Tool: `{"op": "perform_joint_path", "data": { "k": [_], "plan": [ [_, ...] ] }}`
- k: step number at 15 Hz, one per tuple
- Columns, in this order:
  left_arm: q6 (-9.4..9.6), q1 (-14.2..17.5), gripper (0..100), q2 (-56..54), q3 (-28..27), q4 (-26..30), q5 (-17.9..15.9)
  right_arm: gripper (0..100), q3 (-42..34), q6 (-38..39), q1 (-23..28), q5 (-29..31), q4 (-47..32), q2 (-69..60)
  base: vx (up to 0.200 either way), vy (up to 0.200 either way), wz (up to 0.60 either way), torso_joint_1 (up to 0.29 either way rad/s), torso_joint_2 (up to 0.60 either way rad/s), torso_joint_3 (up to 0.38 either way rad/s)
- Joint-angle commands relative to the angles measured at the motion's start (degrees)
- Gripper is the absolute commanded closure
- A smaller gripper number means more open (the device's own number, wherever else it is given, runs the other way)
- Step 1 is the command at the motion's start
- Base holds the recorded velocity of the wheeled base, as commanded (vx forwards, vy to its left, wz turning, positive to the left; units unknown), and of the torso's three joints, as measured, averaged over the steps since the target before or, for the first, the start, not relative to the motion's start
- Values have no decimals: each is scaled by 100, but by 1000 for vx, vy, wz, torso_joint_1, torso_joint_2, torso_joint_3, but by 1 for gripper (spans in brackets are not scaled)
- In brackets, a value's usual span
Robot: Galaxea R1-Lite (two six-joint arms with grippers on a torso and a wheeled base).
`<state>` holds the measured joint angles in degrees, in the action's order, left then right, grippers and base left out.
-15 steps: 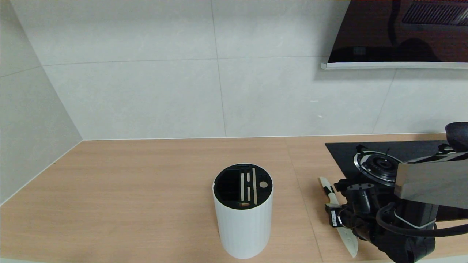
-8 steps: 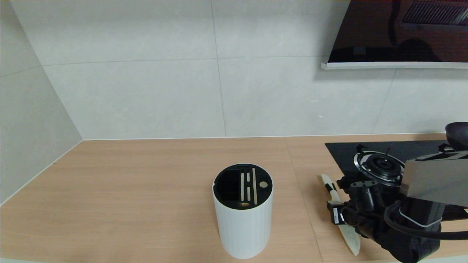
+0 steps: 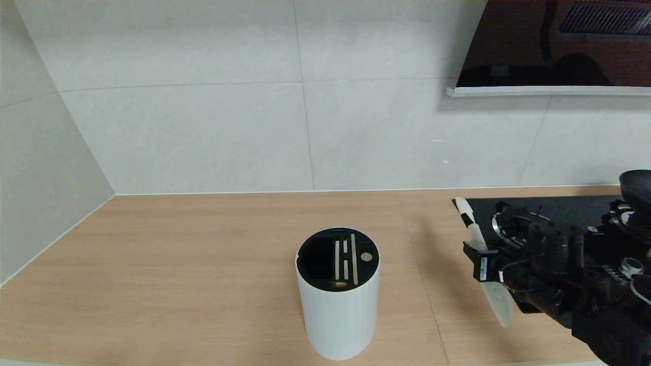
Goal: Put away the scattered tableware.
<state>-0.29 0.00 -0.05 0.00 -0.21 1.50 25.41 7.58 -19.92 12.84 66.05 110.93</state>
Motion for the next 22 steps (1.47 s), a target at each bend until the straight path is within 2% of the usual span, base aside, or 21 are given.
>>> {"op": "perform_joint_path", "data": {
  "k": [1,2,4,5,6,10,11,12,13,15,16,19,20,22],
  "plan": [
    [-32,0,0,5,-105,-94,-1,100,-36,-2,-126,8,-4,-652,0,0,0,0,0,0],
    [-59,0,0,5,-281,-111,-27,100,-36,-2,-144,8,-4,-687,0,0,0,0,0,0],
    [-67,-18,0,146,-747,355,-466,100,-9,-11,-144,8,-13,-828,0,0,0,0,0,0],
    [-67,-18,0,726,-1230,785,-827,100,70,-11,-153,0,-145,-942,0,0,0,0,0,0],
    [-67,-18,0,1323,-1617,864,-976,100,237,-11,-153,-27,-373,-995,0,0,0,0,0,0],
    [-76,-35,0,4127,-3252,847,-1495,100,1230,-11,-478,-44,-1384,-1118,0,0,0,0,0,0],
    [-94,-97,0,4698,-3577,821,-1539,100,1459,-11,-610,-44,-1613,-1144,0,0,0,0,0,0],
    [-234,-246,0,5226,-3876,654,-1539,100,1678,-11,-759,-44,-1797,-1153,0,0,0,0,0,0],
    [-507,-431,0,5604,-4078,407,-1539,100,1872,-11,-882,-44,-1912,-1162,0,0,0,0,0,0],
    [-1184,-923,0,6148,-4342,-146,-1521,100,2232,-2,-1119,-36,-2149,-1153,0,0,0,0,0,0],
    [-1720,-1283,0,6509,-4438,-489,-1530,100,2425,24,-1286,-36,-2210,-1144,0,0,0,0,0,0],
    [-2625,-2021,0,7186,-4438,-1131,-1530,100,2425,42,-1638,-18,-2175,-1223,0,0,0,0,0,0],
    [-2651,-2030,0,7194,-4438,-1148,-1530,100,2425,42,-1647,-18,-2175,-1223,0,0,0,0,0,0],
    [-3416,-2408,0,7493,-4395,-1948,-1521,100,2337,42,-1884,0,-2202,-1364,0,0,0,0,0,0]
  ]
}}
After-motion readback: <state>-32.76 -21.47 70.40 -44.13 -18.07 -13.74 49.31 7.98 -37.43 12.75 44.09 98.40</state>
